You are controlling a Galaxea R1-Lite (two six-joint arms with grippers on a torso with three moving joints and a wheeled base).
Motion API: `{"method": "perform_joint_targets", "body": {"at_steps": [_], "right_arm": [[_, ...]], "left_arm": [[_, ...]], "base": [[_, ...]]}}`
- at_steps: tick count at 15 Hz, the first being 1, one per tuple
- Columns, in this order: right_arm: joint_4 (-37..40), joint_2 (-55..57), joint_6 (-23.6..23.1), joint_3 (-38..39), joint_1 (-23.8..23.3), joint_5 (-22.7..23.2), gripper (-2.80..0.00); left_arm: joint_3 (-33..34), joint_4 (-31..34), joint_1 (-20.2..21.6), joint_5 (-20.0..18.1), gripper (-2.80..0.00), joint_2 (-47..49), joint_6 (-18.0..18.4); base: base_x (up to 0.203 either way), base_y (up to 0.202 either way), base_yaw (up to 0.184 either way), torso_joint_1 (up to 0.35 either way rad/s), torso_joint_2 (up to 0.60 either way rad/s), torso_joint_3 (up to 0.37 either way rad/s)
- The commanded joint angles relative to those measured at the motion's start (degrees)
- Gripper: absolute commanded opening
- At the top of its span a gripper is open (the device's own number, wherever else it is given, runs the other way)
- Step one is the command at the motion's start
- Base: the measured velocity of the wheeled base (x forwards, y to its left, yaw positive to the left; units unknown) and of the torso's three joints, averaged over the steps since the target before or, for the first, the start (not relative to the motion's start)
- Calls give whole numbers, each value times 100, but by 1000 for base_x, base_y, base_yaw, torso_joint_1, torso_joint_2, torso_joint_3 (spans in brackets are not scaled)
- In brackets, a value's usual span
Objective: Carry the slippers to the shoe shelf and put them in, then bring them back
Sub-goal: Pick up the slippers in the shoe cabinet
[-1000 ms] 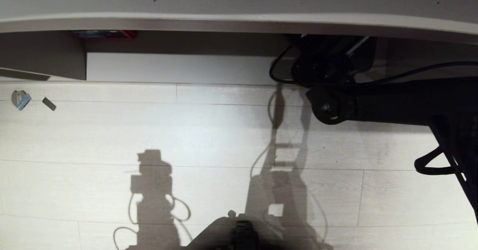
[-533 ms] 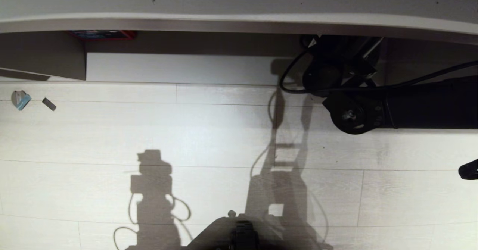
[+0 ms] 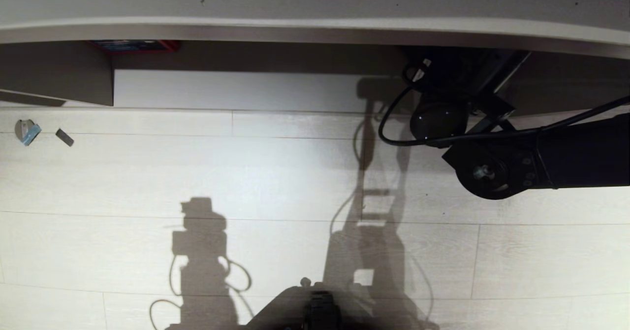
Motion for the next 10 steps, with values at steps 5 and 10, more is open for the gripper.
{"method": "perform_joint_targets", "body": {"at_steps": [5,10], "right_arm": [[-284,78,-284,22,-401,-96,-280],[-720,602,-714,-191,-589,-33,-280]], "left_arm": [[0,-9,2,1,-280,1,30],[0,-9,2,1,-280,1,40]], "base": [[0,0,0,0,0,0],[0,0,0,0,0,0]]}}
